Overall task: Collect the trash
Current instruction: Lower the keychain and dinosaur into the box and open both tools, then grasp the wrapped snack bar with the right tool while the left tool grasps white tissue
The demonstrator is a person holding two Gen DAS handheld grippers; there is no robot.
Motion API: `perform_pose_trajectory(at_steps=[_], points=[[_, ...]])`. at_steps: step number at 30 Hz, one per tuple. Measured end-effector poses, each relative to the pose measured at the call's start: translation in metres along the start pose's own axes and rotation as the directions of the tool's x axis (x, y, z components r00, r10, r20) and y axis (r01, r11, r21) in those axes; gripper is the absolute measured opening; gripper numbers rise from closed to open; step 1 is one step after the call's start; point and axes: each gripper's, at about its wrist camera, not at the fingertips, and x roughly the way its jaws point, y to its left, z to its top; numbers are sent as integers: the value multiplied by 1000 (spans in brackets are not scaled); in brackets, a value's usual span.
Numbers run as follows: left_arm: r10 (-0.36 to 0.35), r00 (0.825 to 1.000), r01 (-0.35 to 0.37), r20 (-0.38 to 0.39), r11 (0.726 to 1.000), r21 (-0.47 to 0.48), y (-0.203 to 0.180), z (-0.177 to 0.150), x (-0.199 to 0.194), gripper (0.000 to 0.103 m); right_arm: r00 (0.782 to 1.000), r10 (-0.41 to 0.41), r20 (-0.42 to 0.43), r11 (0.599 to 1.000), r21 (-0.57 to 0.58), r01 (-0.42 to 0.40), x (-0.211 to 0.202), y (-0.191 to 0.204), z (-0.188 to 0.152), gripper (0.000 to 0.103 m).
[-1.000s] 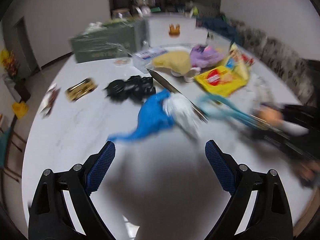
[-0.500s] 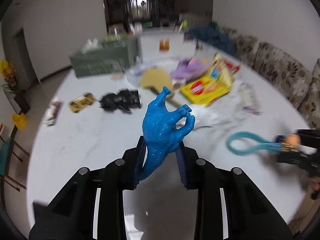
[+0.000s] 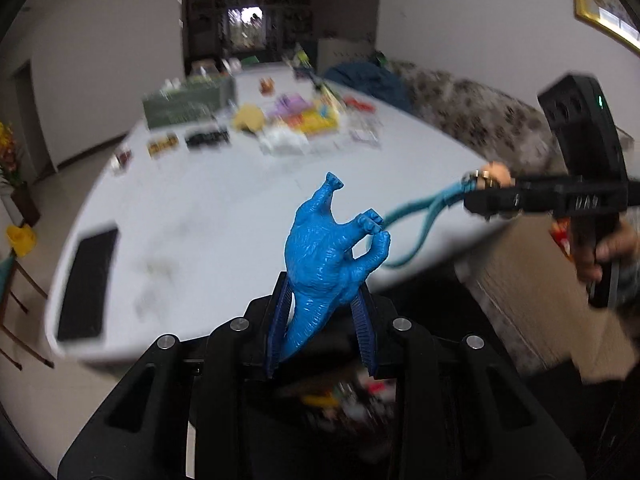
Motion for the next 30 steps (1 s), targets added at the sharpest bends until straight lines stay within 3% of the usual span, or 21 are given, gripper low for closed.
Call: perform_pose_trajectory(at_steps=[3,7,8,9,10,12,13,14,15,18,20,21,23,25,27,30], points=[[-15,996,16,-88,1000,13,-9,-35,9,30,995,-2,-101,1000,22,5,15,1,-37,45],[-14,967,29,-254,998,55,-15,-80,52,33,962,-15,-274,998,57,32,70,-15,-84,46],[-2,957,23,-291,997,70,-15,-90,67,46,949,-24,-315,997,59,45,87,-21,-94,47],[-6,947,34,-322,996,81,-14,-97,77,71,931,-39,-363,996,58,64,110,-29,-108,53],[6,935,28,-354,995,92,-13,-107,94,79,917,-43,-397,996,57,71,127,-34,-118,64],[12,912,27,-410,996,88,-8,-121,121,83,893,-106,-437,992,15,124,148,-39,-129,64],[25,891,9,-454,997,72,-3,-127,136,83,886,-129,-445,990,-2,143,149,-38,-131,63],[37,879,-11,-476,998,58,0,-130,141,83,890,-125,-437,990,-3,138,145,-36,-128,62],[26,884,-7,-466,999,42,3,-129,138,83,909,-110,-403,993,-4,119,131,-31,-121,62],[-11,923,18,-385,1000,15,9,-111,114,83,975,-76,-210,997,8,80,65,-18,-73,66],[-27,951,26,-308,1000,-6,11,-89,94,83,992,-112,-48,992,51,115,26,-24,-30,76],[-36,962,33,-271,999,-15,12,-78,85,83,989,-146,-4,987,71,146,17,-30,-15,79],[-55,982,51,-181,998,-26,17,-50,66,83,955,-286,80,953,130,275,9,-51,27,80],[-60,995,58,-84,998,-26,21,-21,50,89,878,-464,120,877,206,435,20,-84,74,80],[-56,998,55,-23,998,-25,24,-1,44,90,822,-561,99,806,295,514,42,-121,111,80],[-37,998,39,42,998,-49,36,34,51,90,804,-595,0,715,458,529,81,-178,151,80]])
